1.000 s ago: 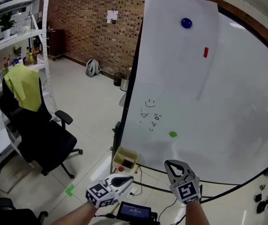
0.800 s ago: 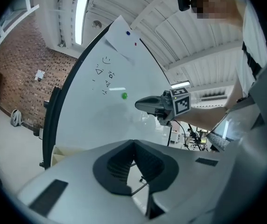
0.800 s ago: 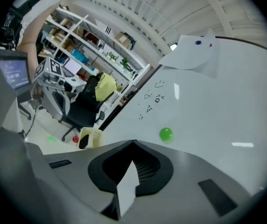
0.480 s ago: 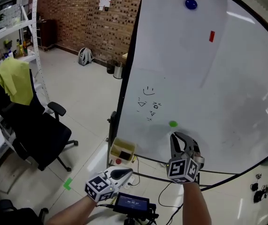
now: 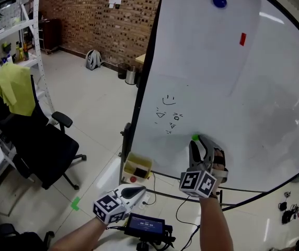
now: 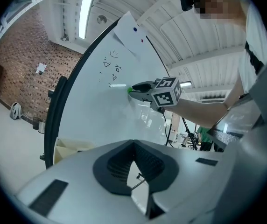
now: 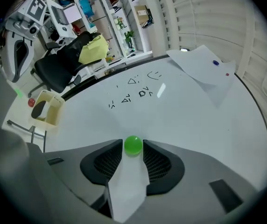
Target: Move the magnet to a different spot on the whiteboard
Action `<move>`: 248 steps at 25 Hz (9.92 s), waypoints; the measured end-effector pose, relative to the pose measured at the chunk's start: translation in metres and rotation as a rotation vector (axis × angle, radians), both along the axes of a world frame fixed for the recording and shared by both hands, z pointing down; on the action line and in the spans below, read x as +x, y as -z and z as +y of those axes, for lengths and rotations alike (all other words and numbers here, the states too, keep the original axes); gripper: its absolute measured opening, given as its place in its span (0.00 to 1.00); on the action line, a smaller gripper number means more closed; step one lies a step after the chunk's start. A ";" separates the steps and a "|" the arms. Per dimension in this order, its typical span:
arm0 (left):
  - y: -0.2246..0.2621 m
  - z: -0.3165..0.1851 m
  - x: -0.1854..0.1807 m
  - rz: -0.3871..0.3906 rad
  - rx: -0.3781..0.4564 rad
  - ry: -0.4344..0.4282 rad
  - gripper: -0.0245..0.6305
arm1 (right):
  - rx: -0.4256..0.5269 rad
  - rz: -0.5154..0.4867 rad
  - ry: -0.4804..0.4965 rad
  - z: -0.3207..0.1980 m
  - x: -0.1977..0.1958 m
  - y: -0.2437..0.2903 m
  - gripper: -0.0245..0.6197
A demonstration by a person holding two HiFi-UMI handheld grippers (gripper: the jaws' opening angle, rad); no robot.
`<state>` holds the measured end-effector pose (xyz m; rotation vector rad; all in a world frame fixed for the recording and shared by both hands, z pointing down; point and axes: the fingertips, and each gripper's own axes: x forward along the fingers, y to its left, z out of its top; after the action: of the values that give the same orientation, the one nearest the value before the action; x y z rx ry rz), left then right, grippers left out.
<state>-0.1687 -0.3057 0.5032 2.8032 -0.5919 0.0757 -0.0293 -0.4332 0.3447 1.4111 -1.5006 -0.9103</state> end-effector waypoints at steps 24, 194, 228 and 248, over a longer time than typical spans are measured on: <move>0.010 -0.002 0.001 -0.005 0.016 -0.010 0.07 | 0.001 0.014 -0.085 0.002 0.006 0.004 0.28; 0.006 -0.022 0.260 -0.065 0.014 -0.238 0.07 | 0.178 -1.235 -0.383 0.096 0.351 -0.090 0.28; 0.003 0.022 0.258 -0.078 -0.003 -0.082 0.07 | 0.090 -1.203 -0.245 0.170 0.371 -0.082 0.26; 0.006 0.207 0.308 -0.105 0.035 -0.028 0.07 | -0.155 -1.363 0.067 0.400 0.350 -0.135 0.08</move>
<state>0.1397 -0.0983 0.4970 2.8557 -0.5829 0.2208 0.3205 -0.0332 0.4795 1.9607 -2.4753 0.3281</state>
